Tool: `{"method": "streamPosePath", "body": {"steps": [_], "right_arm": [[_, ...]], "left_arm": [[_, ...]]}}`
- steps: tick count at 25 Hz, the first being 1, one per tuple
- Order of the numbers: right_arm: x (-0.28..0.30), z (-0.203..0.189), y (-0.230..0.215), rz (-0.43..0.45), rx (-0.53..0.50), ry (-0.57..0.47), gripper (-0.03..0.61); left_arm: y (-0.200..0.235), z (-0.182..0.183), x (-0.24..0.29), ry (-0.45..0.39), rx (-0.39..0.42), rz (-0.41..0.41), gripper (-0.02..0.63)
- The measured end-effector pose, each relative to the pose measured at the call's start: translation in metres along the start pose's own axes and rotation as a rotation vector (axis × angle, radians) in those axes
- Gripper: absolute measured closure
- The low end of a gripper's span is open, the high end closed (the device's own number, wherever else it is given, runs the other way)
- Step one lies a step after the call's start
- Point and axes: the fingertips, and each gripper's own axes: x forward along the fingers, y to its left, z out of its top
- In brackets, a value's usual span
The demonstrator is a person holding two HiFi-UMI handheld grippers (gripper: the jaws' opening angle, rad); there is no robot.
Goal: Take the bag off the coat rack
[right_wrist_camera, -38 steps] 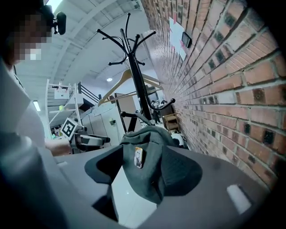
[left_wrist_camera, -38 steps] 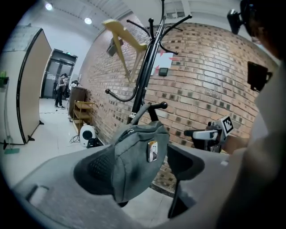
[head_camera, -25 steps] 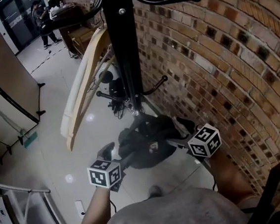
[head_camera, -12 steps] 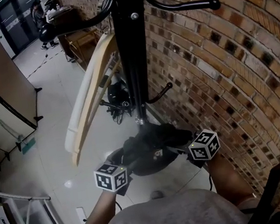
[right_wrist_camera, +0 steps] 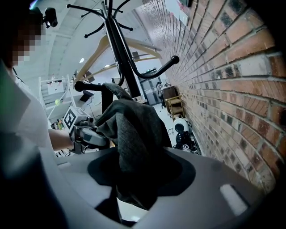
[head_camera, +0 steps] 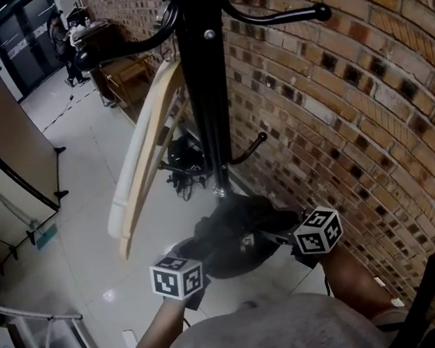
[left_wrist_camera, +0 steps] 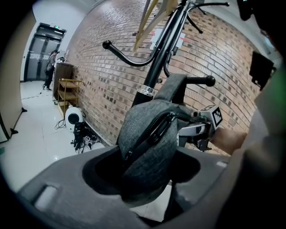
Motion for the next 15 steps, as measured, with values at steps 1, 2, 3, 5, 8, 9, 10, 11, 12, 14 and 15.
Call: {"method": "streamPosePath", "body": {"steps": [1,2,3,5,8,9,10,11,12,14,15], "right_arm": [[-0.001,0.0,0.002,0.0,0.002,-0.001,0.379],[-0.001,0.001,0.005,0.001,0.003,-0.003,0.381],[-0.002,0.001,0.007,0.002,0.004,-0.006,0.382],[-0.006,0.001,0.012,0.004,0.008,-0.018,0.383],[-0.015,0.004,0.022,0.006,0.006,-0.043,0.385],[-0.019,0.005,0.026,0.006,0.002,-0.051,0.385],[-0.023,0.005,0.03,0.007,-0.003,-0.058,0.385],[-0.027,0.005,0.034,0.006,-0.008,-0.065,0.387],[-0.031,0.005,0.038,0.004,-0.014,-0.069,0.385],[-0.04,0.0,0.046,0.0,-0.022,-0.074,0.385],[-0.046,-0.004,0.051,-0.001,-0.025,-0.074,0.383]], "left_arm": [[-0.001,0.0,-0.002,0.0,0.0,0.0,0.333],[-0.002,0.0,-0.004,0.0,0.002,0.0,0.334],[-0.002,0.0,-0.006,-0.001,0.006,0.001,0.336],[-0.006,0.001,-0.011,-0.006,0.021,0.005,0.336],[-0.015,0.005,-0.02,-0.024,0.049,0.013,0.337],[-0.019,0.005,-0.024,-0.029,0.056,0.015,0.337],[-0.023,0.005,-0.027,-0.035,0.062,0.017,0.339],[-0.026,0.005,-0.031,-0.041,0.067,0.019,0.339],[-0.03,0.004,-0.034,-0.046,0.071,0.021,0.339],[-0.04,-0.002,-0.039,-0.052,0.074,0.023,0.339],[-0.046,-0.007,-0.042,-0.054,0.074,0.022,0.339]]}}
